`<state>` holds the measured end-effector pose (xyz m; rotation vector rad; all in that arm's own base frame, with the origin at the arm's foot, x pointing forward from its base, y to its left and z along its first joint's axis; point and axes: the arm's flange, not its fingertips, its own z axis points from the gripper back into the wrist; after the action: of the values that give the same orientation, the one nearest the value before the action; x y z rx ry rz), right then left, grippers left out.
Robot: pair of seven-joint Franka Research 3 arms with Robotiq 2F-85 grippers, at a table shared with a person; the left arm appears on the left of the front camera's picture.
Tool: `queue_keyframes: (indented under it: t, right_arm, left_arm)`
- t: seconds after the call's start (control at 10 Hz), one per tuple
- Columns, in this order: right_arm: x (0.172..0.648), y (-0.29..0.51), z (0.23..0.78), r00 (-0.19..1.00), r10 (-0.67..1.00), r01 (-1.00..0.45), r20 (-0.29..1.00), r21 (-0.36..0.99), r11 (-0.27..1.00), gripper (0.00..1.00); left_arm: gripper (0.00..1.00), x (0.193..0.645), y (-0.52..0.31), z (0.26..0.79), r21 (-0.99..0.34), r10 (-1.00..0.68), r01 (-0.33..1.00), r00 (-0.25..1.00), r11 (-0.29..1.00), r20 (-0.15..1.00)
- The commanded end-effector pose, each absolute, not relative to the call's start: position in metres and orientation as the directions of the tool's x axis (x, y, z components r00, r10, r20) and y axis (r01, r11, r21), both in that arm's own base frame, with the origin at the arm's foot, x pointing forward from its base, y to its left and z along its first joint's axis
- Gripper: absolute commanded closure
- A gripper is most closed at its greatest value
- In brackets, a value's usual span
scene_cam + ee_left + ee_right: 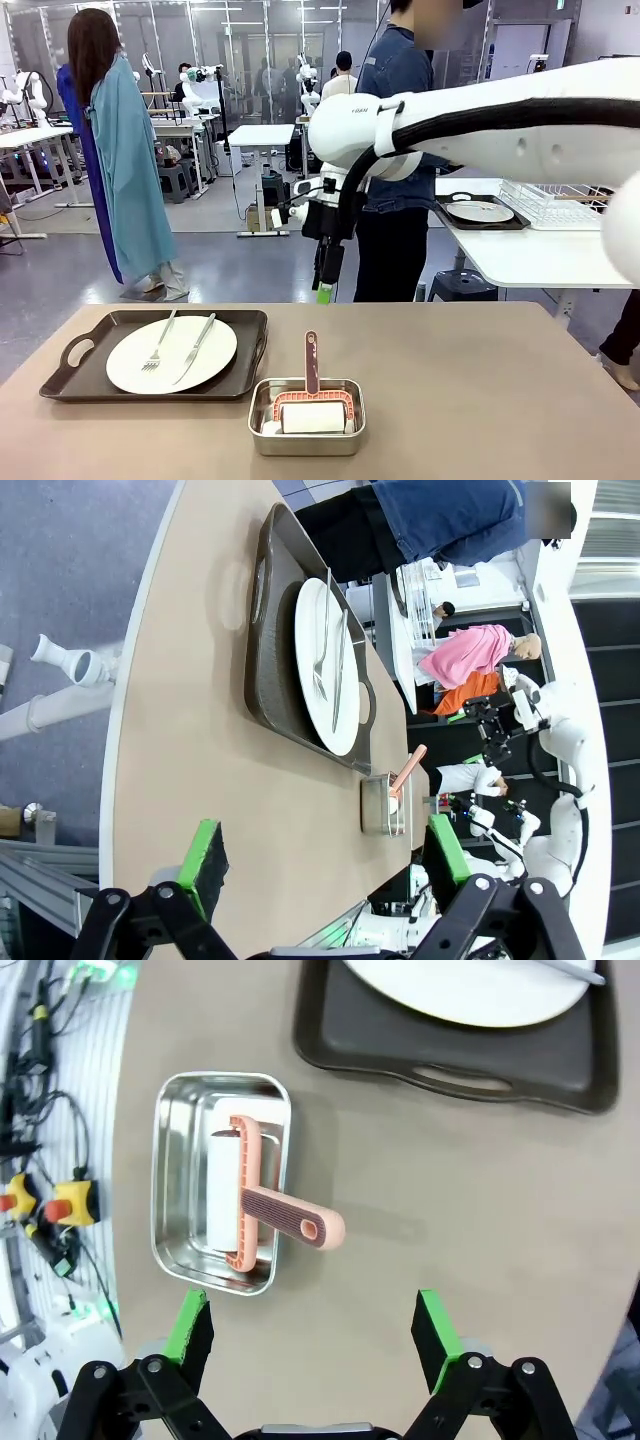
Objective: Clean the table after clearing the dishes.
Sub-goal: When the left (or right) Handle tray is removed, use the left hand (or right hand) to clean the left (or right) side of the table with the Lint Roller.
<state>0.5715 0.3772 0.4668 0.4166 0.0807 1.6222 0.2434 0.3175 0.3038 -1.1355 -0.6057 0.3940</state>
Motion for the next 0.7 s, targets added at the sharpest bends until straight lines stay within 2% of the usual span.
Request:
queue_keyframes:
  t: [0.0,0.6]
  right_arm:
    - [0.595,0.400,0.463,-0.075,0.978,-0.913,0.193,0.381,-0.146,0.00]
    - [0.598,0.423,0.418,-0.082,0.985,-0.861,0.152,0.486,-0.147,0.00]
  left_arm:
    - [0.00,0.240,0.318,0.304,-0.924,0.571,0.024,0.780,0.382,0.257]
    - [0.00,0.240,0.318,0.304,-0.924,0.571,0.024,0.780,0.382,0.257]
